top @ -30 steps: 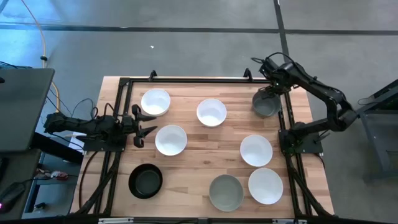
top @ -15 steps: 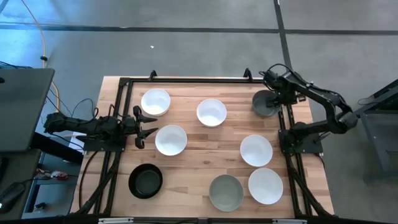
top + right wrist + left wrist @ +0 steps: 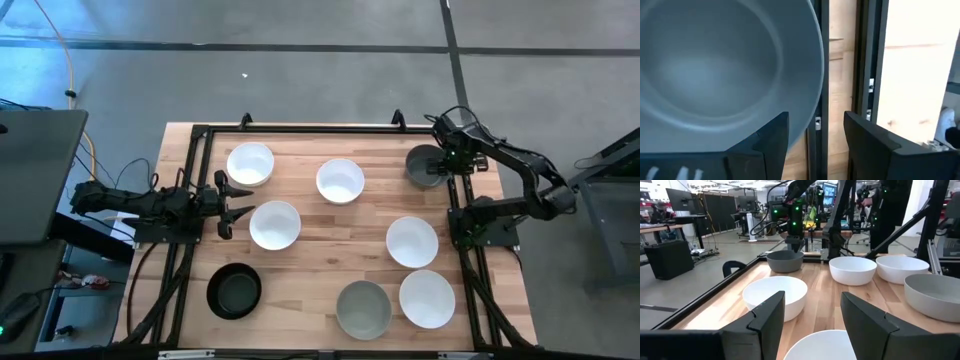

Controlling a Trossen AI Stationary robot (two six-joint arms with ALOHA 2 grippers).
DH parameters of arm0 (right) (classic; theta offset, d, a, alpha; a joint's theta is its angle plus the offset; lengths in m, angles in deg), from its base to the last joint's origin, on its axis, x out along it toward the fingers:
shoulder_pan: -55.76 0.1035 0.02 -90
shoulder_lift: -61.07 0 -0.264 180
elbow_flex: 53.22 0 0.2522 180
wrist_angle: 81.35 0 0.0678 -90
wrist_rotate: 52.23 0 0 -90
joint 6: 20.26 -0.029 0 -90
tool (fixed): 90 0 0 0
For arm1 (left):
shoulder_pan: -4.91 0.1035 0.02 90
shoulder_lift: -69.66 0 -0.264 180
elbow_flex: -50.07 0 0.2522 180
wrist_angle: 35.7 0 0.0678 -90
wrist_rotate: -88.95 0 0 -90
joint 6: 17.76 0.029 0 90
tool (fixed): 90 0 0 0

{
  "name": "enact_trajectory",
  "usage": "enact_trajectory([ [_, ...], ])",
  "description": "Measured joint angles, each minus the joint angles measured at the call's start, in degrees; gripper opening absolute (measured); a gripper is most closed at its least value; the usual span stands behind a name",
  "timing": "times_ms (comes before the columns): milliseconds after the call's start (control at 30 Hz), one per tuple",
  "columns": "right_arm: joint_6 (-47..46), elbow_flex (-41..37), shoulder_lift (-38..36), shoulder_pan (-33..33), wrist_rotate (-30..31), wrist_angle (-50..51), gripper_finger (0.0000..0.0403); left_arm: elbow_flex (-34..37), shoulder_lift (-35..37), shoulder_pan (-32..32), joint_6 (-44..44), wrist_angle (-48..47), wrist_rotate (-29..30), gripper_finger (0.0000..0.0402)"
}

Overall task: Nest bowls inside each other
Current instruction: Stack the gray bowl on top of the white bowl

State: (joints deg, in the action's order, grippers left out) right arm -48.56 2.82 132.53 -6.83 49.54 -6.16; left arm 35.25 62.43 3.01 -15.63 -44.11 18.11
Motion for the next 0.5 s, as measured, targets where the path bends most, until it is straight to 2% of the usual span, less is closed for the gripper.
enact_trajectory([
  [500, 1.8, 0.0, 0.0, -4.0, -3.7, -4.3, 0.0183, 0.0, 0.0, 0.0, 0.0, 0.0, 1.0, 0.0182],
])
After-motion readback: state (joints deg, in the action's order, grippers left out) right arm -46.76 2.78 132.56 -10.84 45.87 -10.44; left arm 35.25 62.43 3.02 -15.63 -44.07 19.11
